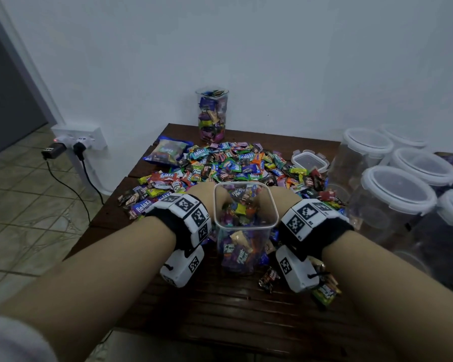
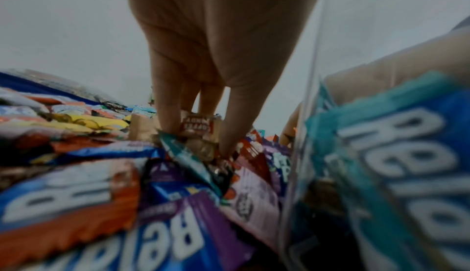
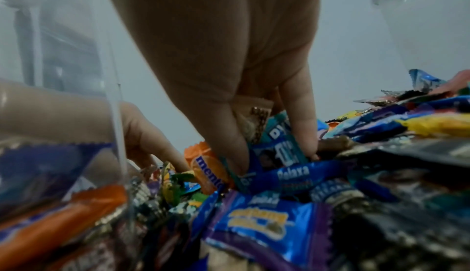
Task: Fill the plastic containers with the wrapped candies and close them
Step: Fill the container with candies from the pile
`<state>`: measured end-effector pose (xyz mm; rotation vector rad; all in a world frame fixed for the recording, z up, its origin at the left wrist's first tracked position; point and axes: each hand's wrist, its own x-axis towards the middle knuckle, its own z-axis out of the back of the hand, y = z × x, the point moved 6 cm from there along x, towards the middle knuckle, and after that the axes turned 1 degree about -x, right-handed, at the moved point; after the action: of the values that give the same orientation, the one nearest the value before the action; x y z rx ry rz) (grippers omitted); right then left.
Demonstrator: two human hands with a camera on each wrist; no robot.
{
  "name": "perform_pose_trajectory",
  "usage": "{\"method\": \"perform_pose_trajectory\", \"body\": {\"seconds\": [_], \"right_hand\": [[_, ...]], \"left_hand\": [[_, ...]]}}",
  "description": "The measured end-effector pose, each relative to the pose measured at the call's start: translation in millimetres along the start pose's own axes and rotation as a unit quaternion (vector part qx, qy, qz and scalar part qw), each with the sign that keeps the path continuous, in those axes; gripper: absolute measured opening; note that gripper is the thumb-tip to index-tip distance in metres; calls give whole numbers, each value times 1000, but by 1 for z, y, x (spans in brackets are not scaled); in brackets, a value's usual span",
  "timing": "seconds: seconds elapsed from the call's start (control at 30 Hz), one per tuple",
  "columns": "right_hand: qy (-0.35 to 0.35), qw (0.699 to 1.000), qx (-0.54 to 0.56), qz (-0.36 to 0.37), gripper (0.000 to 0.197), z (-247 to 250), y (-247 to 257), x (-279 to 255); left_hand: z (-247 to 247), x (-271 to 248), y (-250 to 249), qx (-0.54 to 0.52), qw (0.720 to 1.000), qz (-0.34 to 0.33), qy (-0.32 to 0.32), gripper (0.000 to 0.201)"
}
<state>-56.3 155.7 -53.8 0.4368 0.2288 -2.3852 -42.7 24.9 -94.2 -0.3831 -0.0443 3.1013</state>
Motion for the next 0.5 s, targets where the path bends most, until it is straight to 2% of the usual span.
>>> {"method": "perform_pose_trajectory", "body": {"seconds": [0.23,0.3,0.33,0.43,0.5], "right_hand": [[-50,998,29,-20,22,10,-10,-16],[-68,997,37,-30,32,15,-13,-22],[-74,995,50,-38,35,18,-15,-26],[-105,987,111,-40,24,31,-18,-39],[-119,981,146,-35,29,38,-20,-46]], "left_hand": [[32,-37,-18,1,999,-11,-32,15],[33,-38,-15,-25,999,-12,-44,16],[34,-38,-13,-54,997,-4,-49,15],[38,-42,-3,-105,991,44,-68,20],[46,-48,-3,-110,989,45,-85,23]]}}
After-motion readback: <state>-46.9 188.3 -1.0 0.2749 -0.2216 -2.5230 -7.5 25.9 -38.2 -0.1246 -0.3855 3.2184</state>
